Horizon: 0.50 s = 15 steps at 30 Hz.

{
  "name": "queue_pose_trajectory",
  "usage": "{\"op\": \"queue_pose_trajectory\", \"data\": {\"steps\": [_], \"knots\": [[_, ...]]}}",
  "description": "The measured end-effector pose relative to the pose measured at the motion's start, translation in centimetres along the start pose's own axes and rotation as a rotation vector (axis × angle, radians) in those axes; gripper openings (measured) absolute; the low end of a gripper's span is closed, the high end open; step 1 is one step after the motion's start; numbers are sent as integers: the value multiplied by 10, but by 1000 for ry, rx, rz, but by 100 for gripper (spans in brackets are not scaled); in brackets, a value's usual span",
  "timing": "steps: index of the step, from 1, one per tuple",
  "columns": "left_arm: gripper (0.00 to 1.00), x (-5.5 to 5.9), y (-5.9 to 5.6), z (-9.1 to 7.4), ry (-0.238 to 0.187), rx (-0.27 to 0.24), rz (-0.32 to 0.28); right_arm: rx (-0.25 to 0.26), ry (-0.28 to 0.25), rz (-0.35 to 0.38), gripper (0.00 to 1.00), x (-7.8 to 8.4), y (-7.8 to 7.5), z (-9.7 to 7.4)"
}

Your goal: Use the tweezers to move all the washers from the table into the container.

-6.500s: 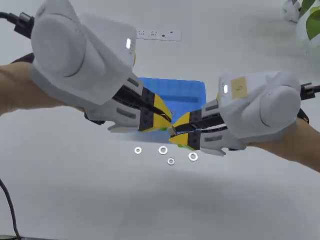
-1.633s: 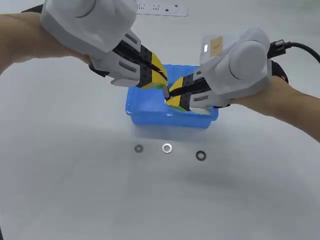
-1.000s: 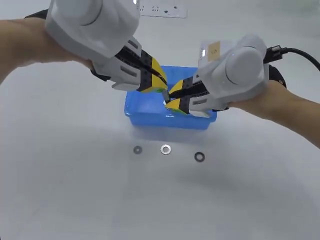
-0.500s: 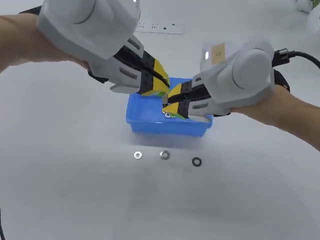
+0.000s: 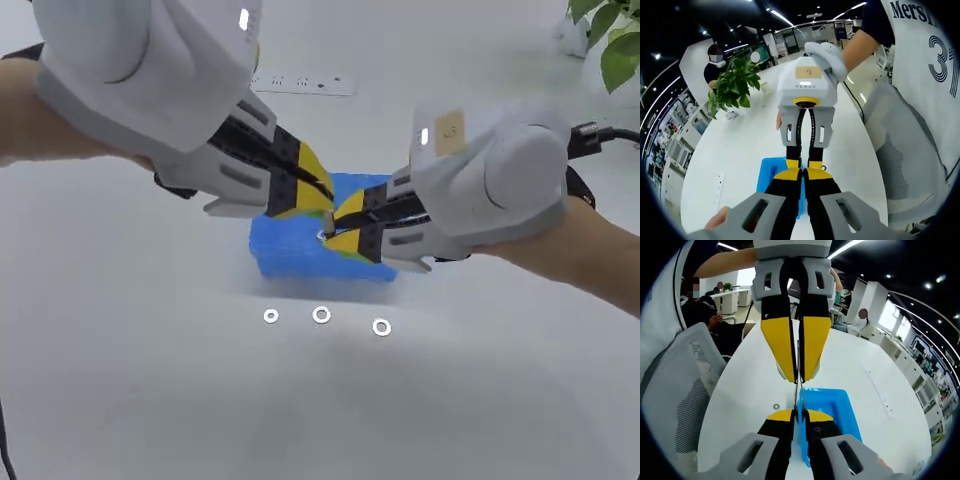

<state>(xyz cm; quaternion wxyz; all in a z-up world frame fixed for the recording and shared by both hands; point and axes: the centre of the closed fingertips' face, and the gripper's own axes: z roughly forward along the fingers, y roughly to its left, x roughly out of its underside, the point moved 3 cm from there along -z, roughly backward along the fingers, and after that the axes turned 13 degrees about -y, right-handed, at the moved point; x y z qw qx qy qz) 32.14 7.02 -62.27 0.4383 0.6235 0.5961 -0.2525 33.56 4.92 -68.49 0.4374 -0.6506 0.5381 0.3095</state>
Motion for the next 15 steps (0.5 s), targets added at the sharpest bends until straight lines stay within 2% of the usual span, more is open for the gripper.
{"op": "queue_pose_trajectory", "data": {"steps": [5,9,15], "knots": [[6,1,-17,0,-6,2,-24,-14,6,5,10,4,16,-1],[6,7,-30,1,4,9,-46,-35,8,23,10,9,30,3],[6,13,-39,4,7,16,-75,-56,14,37,10,16,40,8]]}}
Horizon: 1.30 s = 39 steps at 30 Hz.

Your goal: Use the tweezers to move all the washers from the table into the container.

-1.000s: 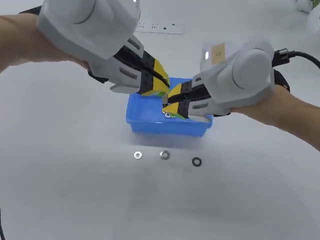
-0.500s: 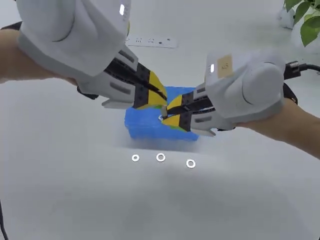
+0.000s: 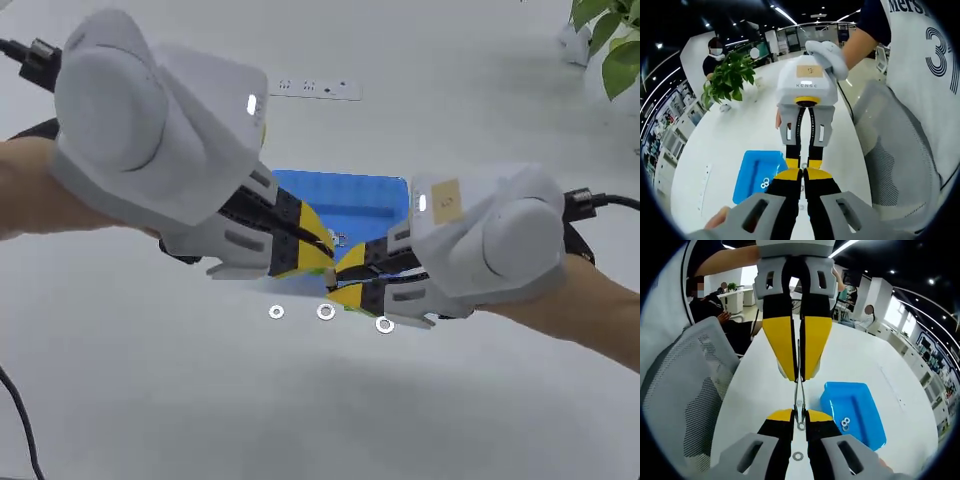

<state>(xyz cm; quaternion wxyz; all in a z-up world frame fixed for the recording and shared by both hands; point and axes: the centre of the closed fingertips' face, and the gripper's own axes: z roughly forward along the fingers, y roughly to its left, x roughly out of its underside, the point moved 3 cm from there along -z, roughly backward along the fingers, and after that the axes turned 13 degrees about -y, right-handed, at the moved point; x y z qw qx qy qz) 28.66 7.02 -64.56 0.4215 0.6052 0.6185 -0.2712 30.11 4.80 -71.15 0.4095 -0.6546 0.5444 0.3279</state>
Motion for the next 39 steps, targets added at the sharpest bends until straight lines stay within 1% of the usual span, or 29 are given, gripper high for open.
{"op": "queue_pose_trajectory", "data": {"steps": [6,10,13,17,22,24,26,27,33,39], "knots": [[6,9,-2,5,6,8,-22,-7,11,17,10,10,2,5],[6,20,-1,10,16,12,-41,-8,29,15,10,20,3,10],[6,25,-3,14,25,24,-51,-18,33,26,10,26,5,14],[6,30,-2,15,30,27,-64,-22,31,44,10,30,5,19],[6,34,0,16,28,23,-72,-17,25,52,10,33,3,24],[6,36,4,16,25,12,-68,-7,26,50,10,34,-1,25],[6,38,7,17,22,9,-75,0,25,66,10,36,-5,26],[6,39,9,17,22,7,-75,2,29,61,10,37,-6,27],[6,45,11,22,29,18,-89,-6,32,86,10,42,-4,31],[6,49,13,25,31,22,-95,-3,38,85,10,46,-6,32]]}}
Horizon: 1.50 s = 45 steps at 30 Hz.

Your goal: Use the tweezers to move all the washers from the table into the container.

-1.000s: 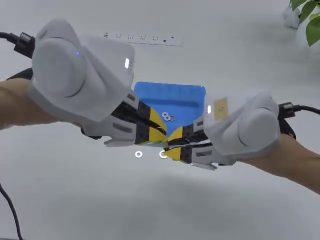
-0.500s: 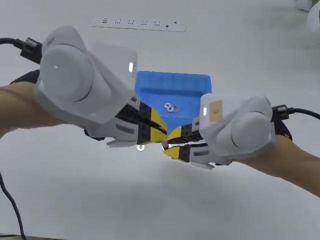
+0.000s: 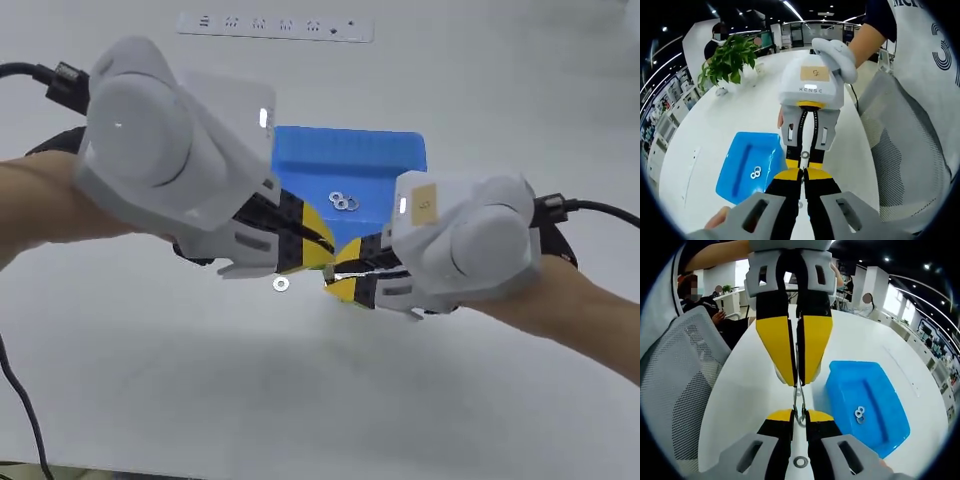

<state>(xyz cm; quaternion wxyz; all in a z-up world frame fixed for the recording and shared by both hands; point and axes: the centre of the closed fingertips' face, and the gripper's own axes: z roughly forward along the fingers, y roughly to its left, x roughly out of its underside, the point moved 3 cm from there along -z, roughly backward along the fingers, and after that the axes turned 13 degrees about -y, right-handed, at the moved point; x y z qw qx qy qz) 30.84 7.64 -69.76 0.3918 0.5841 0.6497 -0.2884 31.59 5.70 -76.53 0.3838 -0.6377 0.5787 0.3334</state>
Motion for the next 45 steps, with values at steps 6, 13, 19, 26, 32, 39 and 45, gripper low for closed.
{"op": "queue_pose_trajectory", "data": {"steps": [6,13,19,26,32,39,45], "knots": [[6,2,2,2,-4,0,-15,-4,0,18,11,4,-1,0],[6,1,1,3,-9,8,-18,-8,4,22,10,6,0,1],[6,1,-1,4,-20,9,-29,-10,5,36,10,7,1,1],[6,0,-1,6,-31,11,-35,-10,8,36,10,8,1,0],[6,-2,-2,5,-8,18,-9,-5,6,39,9,6,1,1],[6,-11,-2,-1,-13,12,-4,7,-10,29,9,-4,-1,-2],[6,-22,-3,-10,-6,-2,46,11,-18,9,9,-15,-1,-7]]}}
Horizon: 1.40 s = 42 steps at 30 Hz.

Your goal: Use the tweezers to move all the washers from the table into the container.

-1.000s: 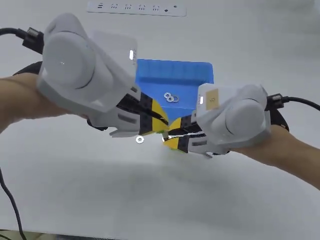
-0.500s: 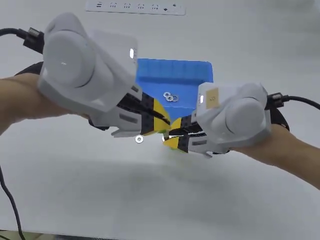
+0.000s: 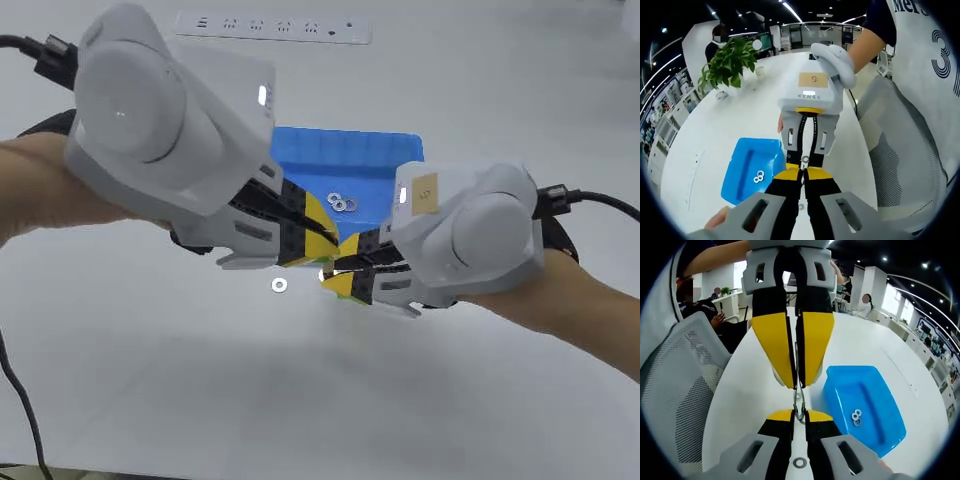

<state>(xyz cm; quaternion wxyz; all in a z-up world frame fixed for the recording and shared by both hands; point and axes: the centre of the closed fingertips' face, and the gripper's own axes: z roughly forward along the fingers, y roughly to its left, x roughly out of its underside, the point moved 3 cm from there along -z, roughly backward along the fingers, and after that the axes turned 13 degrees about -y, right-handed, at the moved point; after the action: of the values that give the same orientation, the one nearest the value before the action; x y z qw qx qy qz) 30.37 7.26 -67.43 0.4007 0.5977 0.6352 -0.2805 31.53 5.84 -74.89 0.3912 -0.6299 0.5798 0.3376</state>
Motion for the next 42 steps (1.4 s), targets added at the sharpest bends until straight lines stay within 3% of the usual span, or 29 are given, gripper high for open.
{"op": "queue_pose_trajectory", "data": {"steps": [8,14,25,31,42], "knots": [[6,-16,10,-14,-12,-34,25,43,-40,-21,9,-21,-14,-9],[6,-19,21,-21,-20,-48,46,74,-40,-40,10,-29,-26,-16],[6,-26,51,-23,-35,-63,88,108,-46,-68,10,-39,-53,-18],[6,-18,65,-20,-32,-74,73,114,-40,-67,10,-32,-68,-12],[6,6,80,-4,-21,-61,38,94,-5,-60,10,-7,-81,1]]}}
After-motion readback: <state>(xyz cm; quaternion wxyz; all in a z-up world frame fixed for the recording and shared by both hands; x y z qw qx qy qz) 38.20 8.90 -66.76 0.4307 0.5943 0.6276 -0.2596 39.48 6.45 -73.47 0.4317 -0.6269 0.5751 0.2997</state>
